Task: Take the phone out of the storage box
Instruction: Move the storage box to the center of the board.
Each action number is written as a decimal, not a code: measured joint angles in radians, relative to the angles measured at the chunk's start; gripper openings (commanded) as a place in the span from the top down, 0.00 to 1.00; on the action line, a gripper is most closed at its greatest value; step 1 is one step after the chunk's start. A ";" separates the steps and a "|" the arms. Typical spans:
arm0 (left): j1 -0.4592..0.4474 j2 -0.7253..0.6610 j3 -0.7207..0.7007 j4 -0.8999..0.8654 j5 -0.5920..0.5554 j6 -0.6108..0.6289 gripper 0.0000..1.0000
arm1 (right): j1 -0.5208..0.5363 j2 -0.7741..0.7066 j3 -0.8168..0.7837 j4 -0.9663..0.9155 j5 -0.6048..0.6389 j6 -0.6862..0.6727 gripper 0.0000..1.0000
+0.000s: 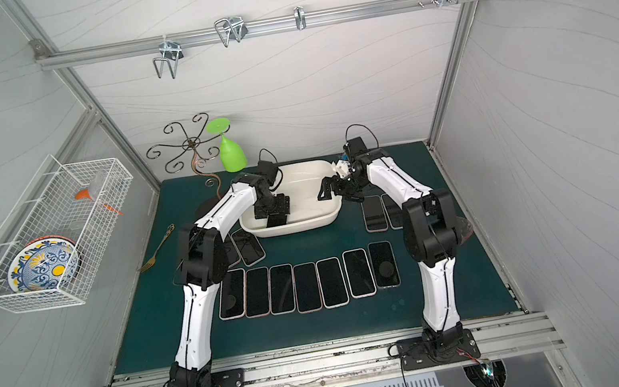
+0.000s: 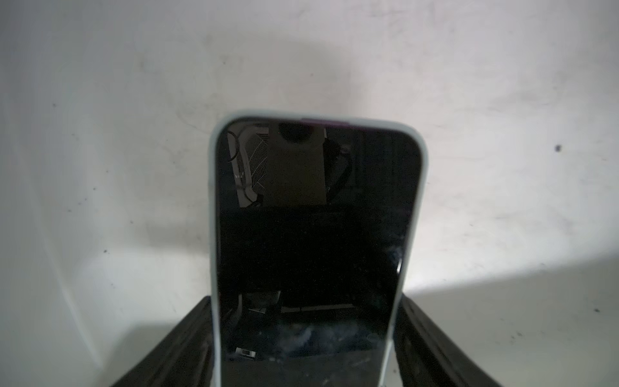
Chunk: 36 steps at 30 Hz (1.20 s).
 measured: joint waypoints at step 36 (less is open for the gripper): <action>-0.050 -0.266 -0.141 0.047 0.257 -0.126 1.00 | 0.027 0.003 0.061 0.156 -0.272 0.189 0.02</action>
